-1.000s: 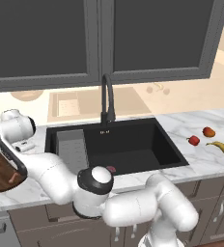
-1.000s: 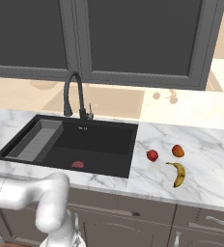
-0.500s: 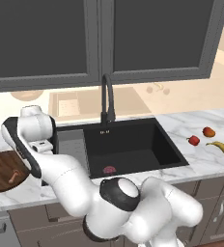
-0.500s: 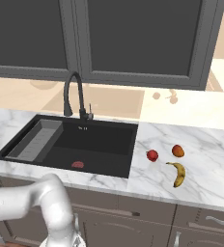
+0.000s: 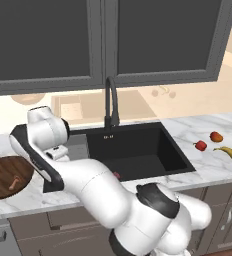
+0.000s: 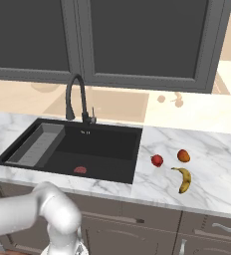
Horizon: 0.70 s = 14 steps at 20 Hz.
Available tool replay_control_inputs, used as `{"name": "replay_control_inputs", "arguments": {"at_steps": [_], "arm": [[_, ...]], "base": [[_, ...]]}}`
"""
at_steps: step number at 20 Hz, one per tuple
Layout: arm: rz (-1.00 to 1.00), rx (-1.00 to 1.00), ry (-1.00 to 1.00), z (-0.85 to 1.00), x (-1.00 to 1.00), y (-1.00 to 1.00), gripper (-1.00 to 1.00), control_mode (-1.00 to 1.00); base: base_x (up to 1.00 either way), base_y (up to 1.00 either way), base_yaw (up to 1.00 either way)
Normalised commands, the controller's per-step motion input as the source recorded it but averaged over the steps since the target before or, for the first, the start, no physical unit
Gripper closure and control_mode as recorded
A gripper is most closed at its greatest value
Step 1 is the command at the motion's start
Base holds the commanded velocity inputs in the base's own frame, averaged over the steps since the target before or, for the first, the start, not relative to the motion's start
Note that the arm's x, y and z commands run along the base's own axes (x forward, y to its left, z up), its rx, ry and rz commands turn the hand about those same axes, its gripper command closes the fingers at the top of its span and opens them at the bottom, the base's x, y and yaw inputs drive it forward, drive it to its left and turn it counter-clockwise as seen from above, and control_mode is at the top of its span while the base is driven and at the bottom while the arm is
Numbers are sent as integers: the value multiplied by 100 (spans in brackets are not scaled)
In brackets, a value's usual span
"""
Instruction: There is a mixed pile of frozen fruits and vegetables on the counter. Locate all the frozen vegetables and place the items in a bowl on the counter. Take all the frozen fruits and defrost them in a running sink.
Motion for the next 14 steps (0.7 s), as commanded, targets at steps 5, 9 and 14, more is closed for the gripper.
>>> {"name": "replay_control_inputs", "arguments": {"at_steps": [5,9,14], "arm": [[25,0,-14,-22,-3,-76,-100,-100],[24,0,-18,-14,0,-81,-100,-100],[25,0,-15,-4,0,-75,-100,-100]], "base": [[0,0,0],[0,0,0],[0,0,0]]}}
